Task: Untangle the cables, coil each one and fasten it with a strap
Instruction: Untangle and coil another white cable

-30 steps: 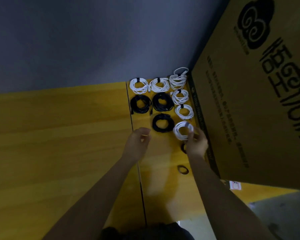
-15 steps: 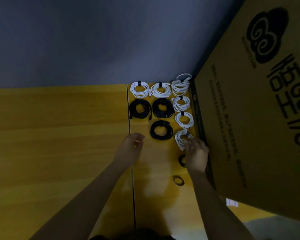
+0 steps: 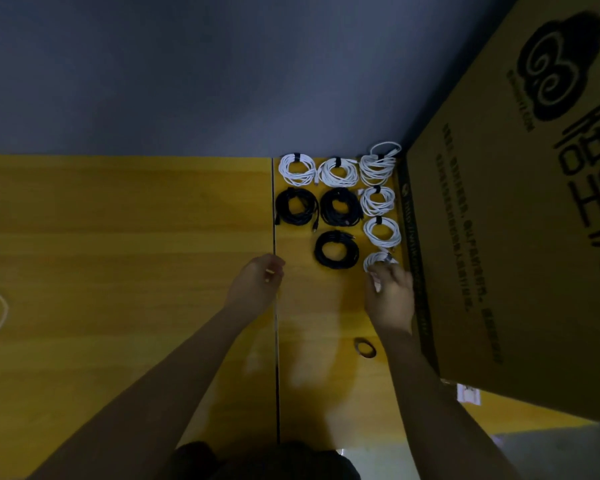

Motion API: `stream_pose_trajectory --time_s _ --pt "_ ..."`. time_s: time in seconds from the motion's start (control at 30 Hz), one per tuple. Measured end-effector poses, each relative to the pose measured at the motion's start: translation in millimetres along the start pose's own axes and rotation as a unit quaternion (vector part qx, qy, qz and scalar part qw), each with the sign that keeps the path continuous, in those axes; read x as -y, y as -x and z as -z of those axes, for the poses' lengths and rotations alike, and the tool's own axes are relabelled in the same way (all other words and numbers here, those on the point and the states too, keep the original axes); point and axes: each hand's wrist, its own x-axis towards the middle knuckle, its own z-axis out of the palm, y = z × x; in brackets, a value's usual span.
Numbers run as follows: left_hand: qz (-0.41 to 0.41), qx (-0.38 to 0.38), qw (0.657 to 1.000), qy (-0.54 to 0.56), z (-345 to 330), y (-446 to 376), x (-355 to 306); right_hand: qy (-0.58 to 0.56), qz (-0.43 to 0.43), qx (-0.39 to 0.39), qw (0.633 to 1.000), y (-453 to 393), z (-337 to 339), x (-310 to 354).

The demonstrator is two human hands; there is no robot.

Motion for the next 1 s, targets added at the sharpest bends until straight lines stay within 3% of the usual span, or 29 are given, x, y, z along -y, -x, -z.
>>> stream_pose_trajectory --time_s 0.2,0.37,0.53,0.73,1.0 --pt "0.056 -0.051 0.992 -0.101 54 23 47 0.022 0.150 0.085 0.985 8 -25 81" --pt "0.141 -0.093 0.919 -0.356 148 82 117 -0.005 0.258 0.197 0.946 22 -63 193" --pt "0.244 -0.190 0.896 -0.319 246 149 192 -0.042 0.337 0.246 0.908 49 -94 327" --pt "0.279 -0.264 0.886 -0.259 350 185 278 -0.054 0.410 0.275 0.868 89 -153 483" --pt "0.266 -0.238 0.906 -0.226 476 174 402 -0.047 0.399 0.297 0.866 121 -247 667"
